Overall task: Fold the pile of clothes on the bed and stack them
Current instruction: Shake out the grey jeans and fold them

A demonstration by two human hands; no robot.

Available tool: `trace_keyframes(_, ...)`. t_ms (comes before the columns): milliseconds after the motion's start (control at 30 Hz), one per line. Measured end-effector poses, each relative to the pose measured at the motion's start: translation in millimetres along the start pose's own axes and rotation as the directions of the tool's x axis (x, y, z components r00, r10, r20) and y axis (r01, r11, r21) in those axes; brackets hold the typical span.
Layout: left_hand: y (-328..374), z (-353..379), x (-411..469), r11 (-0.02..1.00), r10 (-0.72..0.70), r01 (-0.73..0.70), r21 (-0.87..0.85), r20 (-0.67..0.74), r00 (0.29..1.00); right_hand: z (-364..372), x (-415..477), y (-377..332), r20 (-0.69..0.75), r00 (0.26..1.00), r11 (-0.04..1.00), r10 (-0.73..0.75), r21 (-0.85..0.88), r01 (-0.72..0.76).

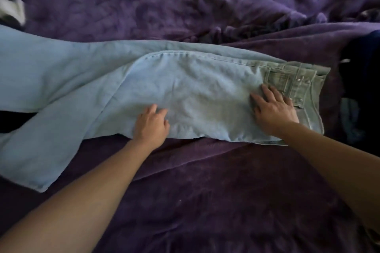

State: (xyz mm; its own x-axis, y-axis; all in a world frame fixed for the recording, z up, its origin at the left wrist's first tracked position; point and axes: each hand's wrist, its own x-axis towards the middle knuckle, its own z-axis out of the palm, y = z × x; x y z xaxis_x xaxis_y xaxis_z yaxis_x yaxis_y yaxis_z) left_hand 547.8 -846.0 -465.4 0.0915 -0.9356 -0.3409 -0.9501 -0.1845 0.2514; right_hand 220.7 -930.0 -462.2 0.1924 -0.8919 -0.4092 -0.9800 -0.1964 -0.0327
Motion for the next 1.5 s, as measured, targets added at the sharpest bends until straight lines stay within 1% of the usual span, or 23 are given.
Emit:
trace_keyframes(67, -11.9, -11.9, -22.6, 0.999, -0.046, 0.046, 0.017, -0.021, 0.999, -7.2, 2.9, -8.6, 0.009, 0.999, 0.999, 0.036, -0.024, -0.036)
trace_keyframes(167, -39.1, -24.9, -63.8, 0.987, -0.148, 0.152, 0.057, -0.066, 0.987, -16.7, -7.5, -27.6, -0.099, 0.993, 0.997, 0.068, -0.017, -0.070)
trace_keyframes(267, -82.0, -35.4, -108.5, 0.943, -0.303, 0.312, 0.116, -0.089, 0.949, -23.7, -30.3, -72.2, -0.170, 0.985, 0.994, -0.016, 0.108, 0.035)
trace_keyframes(300, -98.6, -39.0, -121.9, 0.922, -0.357, 0.366, 0.126, -0.091, 0.930, -24.8, -36.8, -93.2, -0.150, 0.987, 0.986, -0.057, 0.149, 0.079)
trace_keyframes(400, -145.9, -45.4, -154.8, 0.859, -0.483, 0.489, 0.151, -0.079, 0.872, -21.6, -52.5, -158.6, -0.004, 0.986, 0.941, -0.166, 0.298, 0.160)
trace_keyframes(467, -173.0, -43.1, -170.9, 0.846, -0.496, 0.492, 0.206, -0.035, 0.867, -14.6, -58.1, -198.0, 0.018, 0.980, 0.914, -0.198, 0.365, 0.178)
trace_keyframes(533, -200.9, -37.3, -180.8, 0.852, -0.469, 0.447, 0.272, 0.016, 0.883, -10.4, -60.5, -234.9, -0.009, 0.982, 0.894, -0.189, 0.413, 0.176)
trace_keyframes(633, -247.8, -28.1, -183.1, 0.874, -0.405, 0.376, 0.308, 0.032, 0.914, -3.1, -56.4, -285.3, -0.061, 0.988, 0.855, -0.141, 0.496, 0.153)
trace_keyframes(700, -276.7, -27.1, -178.6, 0.887, -0.384, 0.357, 0.293, 0.038, 0.923, 0.3, -45.8, -317.7, -0.060, 0.996, 0.816, -0.073, 0.570, 0.094)
trace_keyframes(733, -291.5, -28.9, -175.7, 0.892, -0.373, 0.348, 0.288, 0.037, 0.927, 0.6, -37.8, -336.8, -0.008, 1.000, 0.769, -0.027, 0.638, 0.026)
trace_keyframes(767, -305.6, -31.4, -172.5, 0.900, -0.356, 0.334, 0.280, 0.029, 0.934, -0.5, -29.0, -357.3, 0.082, 0.996, 0.669, 0.017, 0.740, -0.072)
trace_keyframes(833, -331.4, -41.0, -167.2, 0.922, -0.303, 0.292, 0.252, 0.004, 0.953, -3.4, -10.9, -399.9, 0.282, 0.958, 0.319, 0.059, 0.904, -0.286)
trace_keyframes(867, -342.6, -47.9, -164.9, 0.940, -0.256, 0.252, 0.229, -0.014, 0.967, -4.4, -2.9, -418.6, 0.357, 0.931, 0.174, 0.075, 0.915, -0.365)
trace_keyframes(900, -351.0, -55.9, -162.2, 0.960, -0.208, 0.210, 0.185, -0.031, 0.978, -5.5, 3.9, -434.0, 0.417, 0.904, 0.097, 0.095, 0.900, -0.425)
trace_keyframes(967, -361.3, -76.4, -155.2, 0.987, -0.160, 0.157, -0.037, -0.121, 0.980, -10.8, 11.9, -456.5, 0.515, 0.847, 0.016, 0.136, 0.853, -0.521)
trace_keyframes(1033, -365.9, -110.8, -143.5, 0.946, -0.193, 0.116, -0.302, -0.240, 0.951, -23.9, 20.1, -466.8, 0.573, 0.807, -0.102, 0.138, 0.819, -0.564)
trace_keyframes(1067, -368.1, -131.9, -135.1, 0.920, -0.205, 0.075, -0.386, -0.307, 0.929, -34.2, 25.7, -470.0, 0.581, 0.804, -0.169, 0.127, 0.812, -0.559)
trace_keyframes(1167, -376.1, -197.0, -96.5, 0.877, -0.212, -0.059, -0.477, -0.495, 0.843, -77.7, 53.3, -481.5, 0.527, 0.843, -0.294, 0.109, 0.827, -0.479)
trace_keyframes(1267, -389.8, -242.0, -38.2, 0.854, -0.292, -0.048, -0.518, -0.554, 0.780, -117.5, 89.6, -498.2, 0.475, 0.875, -0.408, 0.097, 0.821, -0.400)
trace_keyframes(1300, -396.4, -250.4, -17.6, 0.843, -0.332, -0.009, -0.538, -0.533, 0.778, -127.5, 100.7, -503.3, 0.454, 0.886, -0.409, 0.098, 0.830, -0.380)
trace_keyframes(1433, -421.8, -251.9, 42.8, 0.778, -0.476, 0.224, -0.587, -0.320, 0.819, -139.9, 125.6, -514.3, 0.383, 0.921, -0.245, 0.068, 0.901, -0.357)
trace_keyframes(1467, -425.1, -244.8, 50.2, 0.768, -0.482, 0.257, -0.586, -0.266, 0.835, -133.5, 127.4, -517.3, 0.364, 0.928, -0.185, 0.082, 0.920, -0.345)
trace_keyframes(1500, -426.1, -236.4, 54.7, 0.761, -0.481, 0.276, -0.587, -0.225, 0.848, -123.1, 126.6, -520.3, 0.320, 0.941, -0.063, 0.113, 0.947, -0.315)
